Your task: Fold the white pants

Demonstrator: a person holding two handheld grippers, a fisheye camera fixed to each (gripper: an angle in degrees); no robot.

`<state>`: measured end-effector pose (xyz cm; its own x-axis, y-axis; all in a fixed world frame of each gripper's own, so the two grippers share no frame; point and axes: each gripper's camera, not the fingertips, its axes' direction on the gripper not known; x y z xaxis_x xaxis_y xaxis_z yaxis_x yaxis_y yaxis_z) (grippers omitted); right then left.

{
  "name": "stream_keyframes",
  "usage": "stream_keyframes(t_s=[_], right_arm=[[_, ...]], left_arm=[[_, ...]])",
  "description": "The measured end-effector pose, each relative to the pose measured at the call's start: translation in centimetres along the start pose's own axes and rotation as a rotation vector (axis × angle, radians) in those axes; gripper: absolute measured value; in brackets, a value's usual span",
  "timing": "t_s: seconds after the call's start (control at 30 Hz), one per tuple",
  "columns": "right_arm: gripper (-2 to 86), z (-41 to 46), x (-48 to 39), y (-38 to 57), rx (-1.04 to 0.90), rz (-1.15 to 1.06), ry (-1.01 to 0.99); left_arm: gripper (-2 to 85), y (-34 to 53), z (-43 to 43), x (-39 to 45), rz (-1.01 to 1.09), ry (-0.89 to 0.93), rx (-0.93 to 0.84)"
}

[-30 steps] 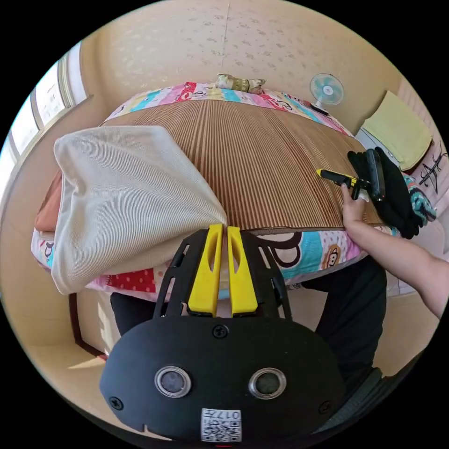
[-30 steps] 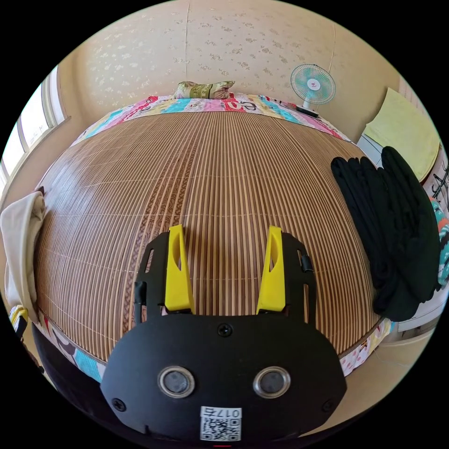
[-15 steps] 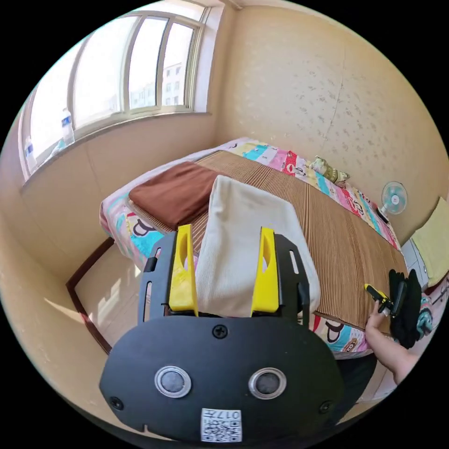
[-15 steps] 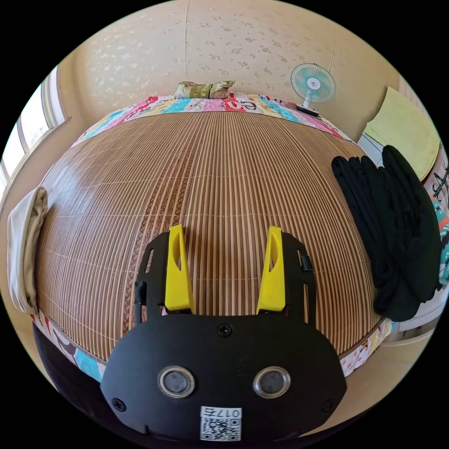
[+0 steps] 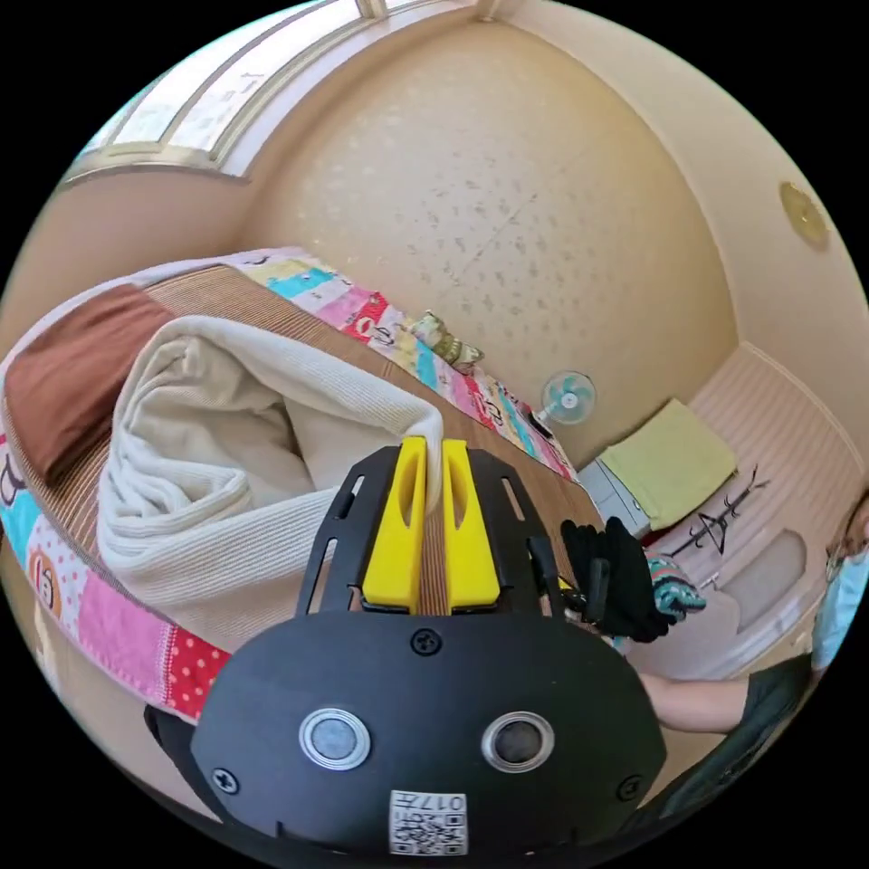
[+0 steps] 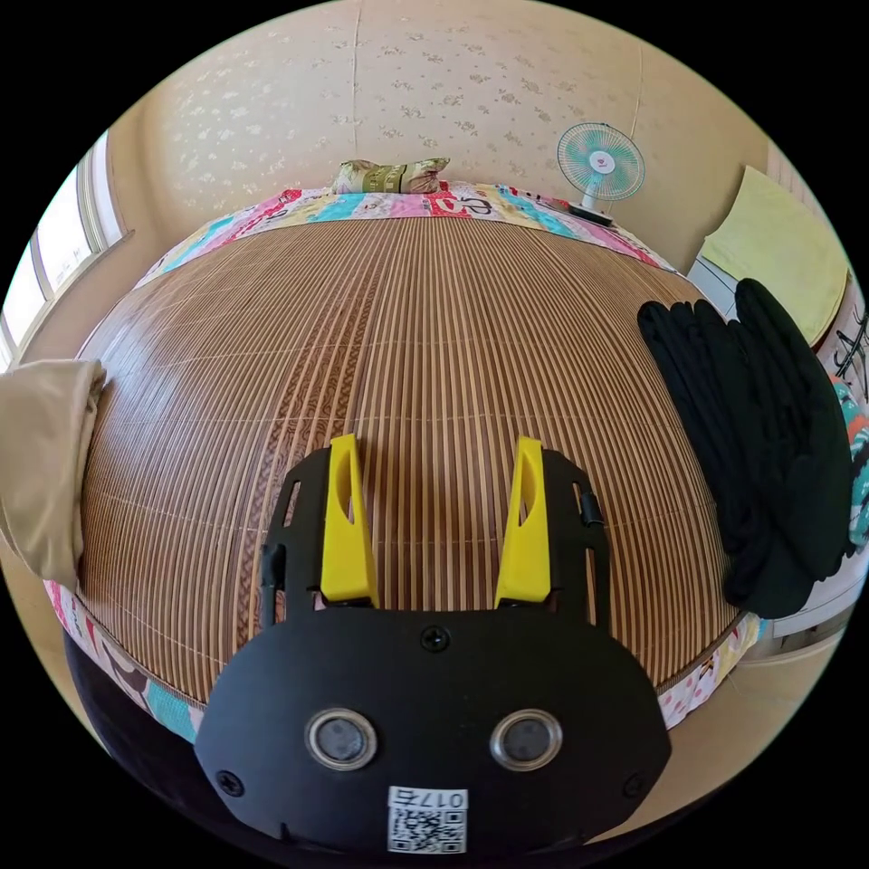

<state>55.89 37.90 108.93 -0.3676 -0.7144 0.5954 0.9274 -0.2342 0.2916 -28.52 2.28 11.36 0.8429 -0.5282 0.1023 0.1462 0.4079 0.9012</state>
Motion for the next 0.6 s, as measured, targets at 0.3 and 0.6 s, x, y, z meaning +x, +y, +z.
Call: stream_keyframes(t_s=[0.3, 0.6], right_arm=[[22.8, 0.7, -0.5, -0.2, 0.003, 0.0, 0.003], [22.7, 1.3, -0.8, 0.0, 0.006, 0.002, 0.002]], left_arm=[[4.9, 12.9, 14.4, 17.0, 0.539, 0.481, -0.643], [6.2, 18.7, 8.8, 12.9, 0.517, 0.175, -0.612]])
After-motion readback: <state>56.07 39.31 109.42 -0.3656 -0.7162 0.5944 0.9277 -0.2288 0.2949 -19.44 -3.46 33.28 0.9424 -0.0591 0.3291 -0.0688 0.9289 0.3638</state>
